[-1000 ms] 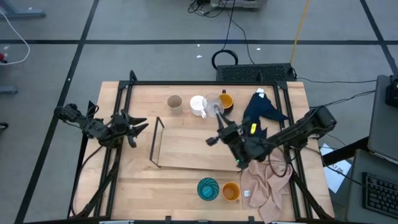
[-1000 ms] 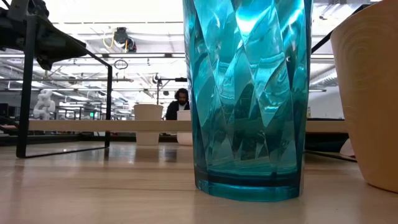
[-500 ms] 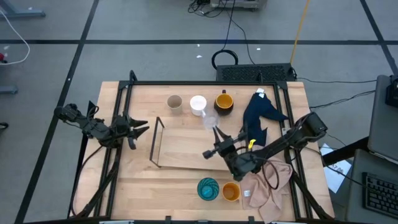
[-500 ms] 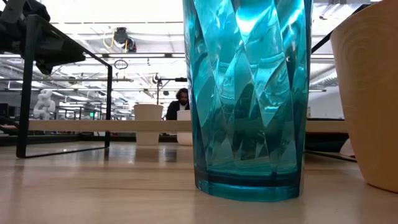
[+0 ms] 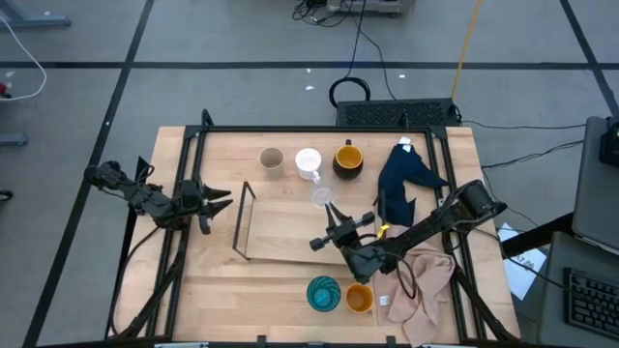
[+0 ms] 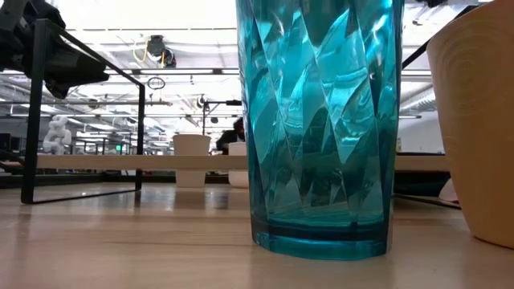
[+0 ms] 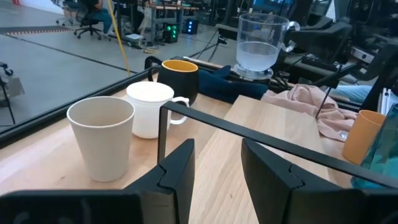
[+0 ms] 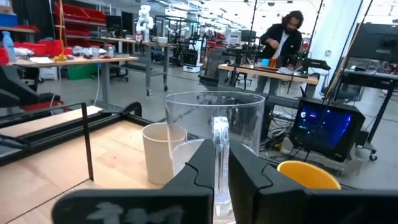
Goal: Stack small to large cups/mugs on shelf
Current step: Put the transparent mug on the shelf
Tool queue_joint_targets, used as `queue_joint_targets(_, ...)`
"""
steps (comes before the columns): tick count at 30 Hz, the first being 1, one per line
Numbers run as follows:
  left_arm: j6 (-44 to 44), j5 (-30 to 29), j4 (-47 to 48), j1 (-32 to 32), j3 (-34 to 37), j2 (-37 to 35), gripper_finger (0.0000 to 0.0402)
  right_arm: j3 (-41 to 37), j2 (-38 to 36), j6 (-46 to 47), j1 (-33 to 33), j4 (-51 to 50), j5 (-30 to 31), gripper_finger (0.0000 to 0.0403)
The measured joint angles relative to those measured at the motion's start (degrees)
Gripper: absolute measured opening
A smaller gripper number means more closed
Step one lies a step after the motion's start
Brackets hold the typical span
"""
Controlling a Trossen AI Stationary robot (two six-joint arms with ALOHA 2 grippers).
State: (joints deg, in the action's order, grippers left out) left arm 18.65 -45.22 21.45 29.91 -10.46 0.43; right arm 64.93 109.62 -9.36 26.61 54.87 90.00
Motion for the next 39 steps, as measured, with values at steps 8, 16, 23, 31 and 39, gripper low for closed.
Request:
queue_joint_targets(8,0.92,-0.02,0.01,0.00,0.00,0.00,0.0134,0.00,2.71,3.38,-1.34,-0.03,0.00,0.0009)
queue_joint_targets(16,1.40,0.22,0.37,0.00,0.00,0.00,0.0134,0.00,3.61,3.38,-3.52,0.09,-4.60,0.0009)
queue_joint_targets(23,2.44,0.28,1.74,0.00,0.00,0.00,0.0134,0.00,3.61,5.68,-5.65,0.16,-18.92,0.0009)
queue_joint_targets(31,4.39,0.38,3.65,0.00,0.00,0.00,0.0134,0.00,3.29,5.39,-7.89,1.90,-30.12,0.0009)
queue_joint_targets(39,4.39,0.36,3.41,0.00,0.00,0.00,0.0134,-0.02,1.85,1.18,-8.09,1.41,-31.05,0.0009)
